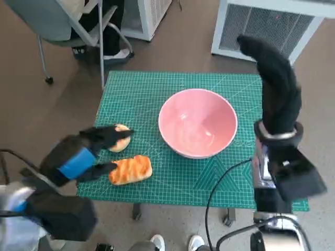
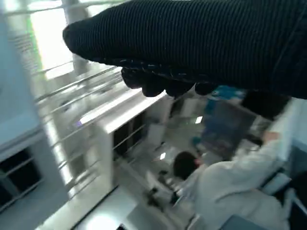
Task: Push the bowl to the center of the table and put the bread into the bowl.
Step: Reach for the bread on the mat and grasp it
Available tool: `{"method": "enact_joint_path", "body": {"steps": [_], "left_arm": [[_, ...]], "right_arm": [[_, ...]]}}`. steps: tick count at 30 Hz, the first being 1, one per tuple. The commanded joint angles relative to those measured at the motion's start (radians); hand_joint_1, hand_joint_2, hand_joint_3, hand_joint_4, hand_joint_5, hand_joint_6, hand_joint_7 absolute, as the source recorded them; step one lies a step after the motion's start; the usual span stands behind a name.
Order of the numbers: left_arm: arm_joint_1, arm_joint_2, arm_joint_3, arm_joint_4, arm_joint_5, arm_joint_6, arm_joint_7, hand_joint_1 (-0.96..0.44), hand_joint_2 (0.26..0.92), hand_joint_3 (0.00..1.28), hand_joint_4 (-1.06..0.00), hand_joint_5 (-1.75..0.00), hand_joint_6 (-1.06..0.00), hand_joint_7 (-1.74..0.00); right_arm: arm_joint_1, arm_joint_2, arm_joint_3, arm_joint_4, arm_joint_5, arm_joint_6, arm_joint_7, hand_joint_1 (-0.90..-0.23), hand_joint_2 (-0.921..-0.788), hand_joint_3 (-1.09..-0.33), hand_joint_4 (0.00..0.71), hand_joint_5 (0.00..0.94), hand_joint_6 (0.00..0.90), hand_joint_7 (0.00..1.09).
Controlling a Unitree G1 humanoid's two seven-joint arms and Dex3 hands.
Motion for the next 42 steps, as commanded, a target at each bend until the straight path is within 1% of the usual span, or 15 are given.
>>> {"method": "enact_joint_path", "body": {"steps": [1, 4, 8, 15, 22, 29, 32, 35, 37, 40, 41, 42], "left_arm": [[0.008, -0.016, -0.073, 0.006, 0.084, 0.023, -0.003, -0.4, 0.921, 0.15, -0.49, 0.0, -0.52, -0.05], [0.005, -0.032, -0.111, 0.022, 0.123, 0.032, -0.002, -0.4, 0.921, 0.15, -0.48, 0.0, -0.51, -0.04], [0.0, -0.055, -0.151, 0.043, 0.17, 0.046, 0.001, -0.41, 0.921, 0.13, -0.47, 0.0, -0.5, -0.03], [-0.012, -0.095, -0.198, 0.088, 0.23, 0.063, 0.0, -0.44, 0.921, 0.1, -0.43, 0.0, -0.48, -0.01], [-0.021, -0.129, -0.227, 0.141, 0.261, 0.081, -0.003, -0.41, 0.921, 0.05, -0.42, 0.0, -0.46, 0.0], [-0.034, -0.156, -0.258, 0.206, 0.289, 0.107, -0.01, -0.35, 0.921, 0.04, -0.41, 0.0, -0.44, 0.0], [-0.04, -0.165, -0.269, 0.235, 0.296, 0.115, -0.007, -0.32, 0.921, 0.05, -0.42, -0.01, -0.45, -0.01], [-0.042, -0.174, -0.275, 0.26, 0.297, 0.121, -0.003, -0.27, 0.921, 0.05, -0.46, -0.02, -0.48, -0.02], [-0.041, -0.179, -0.276, 0.276, 0.294, 0.116, 0.001, -0.21, 0.921, 0.05, -0.52, -0.02, -0.51, -0.03], [-0.037, -0.185, -0.27, 0.296, 0.278, 0.098, 0.011, -0.12, 0.921, 0.05, -0.66, -0.08, -0.57, -0.05], [-0.034, -0.186, -0.265, 0.302, 0.267, 0.085, 0.017, -0.07, 0.921, 0.05, -0.72, -0.11, -0.6, -0.06], [-0.032, -0.187, -0.261, 0.306, 0.258, 0.076, 0.022, 0.08, 0.921, 0.09, -0.67, -0.55, -0.65, -0.09]], "right_arm": [[0.061, -0.014, 0.012, -0.082, -0.016, 0.043, 0.002, -0.512, -0.921, -0.589, 0.415, 0.019, 0.073, 0.68], [0.078, -0.011, 0.015, -0.11, -0.017, 0.06, -0.002, -0.506, -0.921, -0.588, 0.415, 0.018, 0.071, 0.69], [0.09, -0.008, 0.016, -0.129, -0.023, 0.075, -0.008, -0.5, -0.921, -0.587, 0.415, 0.017, 0.069, 0.69], [0.099, -0.001, 0.024, -0.138, -0.009, 0.093, -0.006, -0.507, -0.921, -0.586, 0.419, 0.018, 0.065, 0.7], [0.109, 0.002, 0.031, -0.146, 0.013, 0.109, 0.003, -0.497, -0.921, -0.583, 0.419, 0.016, 0.06, 0.71], [0.118, 0.007, 0.033, -0.16, 0.011, 0.116, -0.001, -0.491, -0.921, -0.581, 0.418, 0.015, 0.056, 0.72], [0.118, 0.01, 0.031, -0.16, 0.011, 0.116, -0.002, -0.49, -0.921, -0.582, 0.418, 0.014, 0.054, 0.72], [0.117, 0.012, 0.03, -0.155, 0.013, 0.113, -0.002, -0.49, -0.921, -0.581, 0.418, 0.014, 0.052, 0.73], [0.115, 0.015, 0.03, -0.151, 0.02, 0.109, 0.002, -0.491, -0.921, -0.581, 0.419, 0.014, 0.052, 0.73], [0.114, 0.018, 0.032, -0.147, 0.026, 0.105, 0.004, -0.491, -0.921, -0.58, 0.42, 0.014, 0.051, 0.73], [0.115, 0.018, 0.032, -0.148, 0.024, 0.105, 0.003, -0.491, -0.921, -0.58, 0.42, 0.014, 0.051, 0.73], [0.115, 0.018, 0.033, -0.148, 0.023, 0.105, 0.002, -0.491, -0.921, -0.58, 0.42, 0.014, 0.05, 0.73]]}}
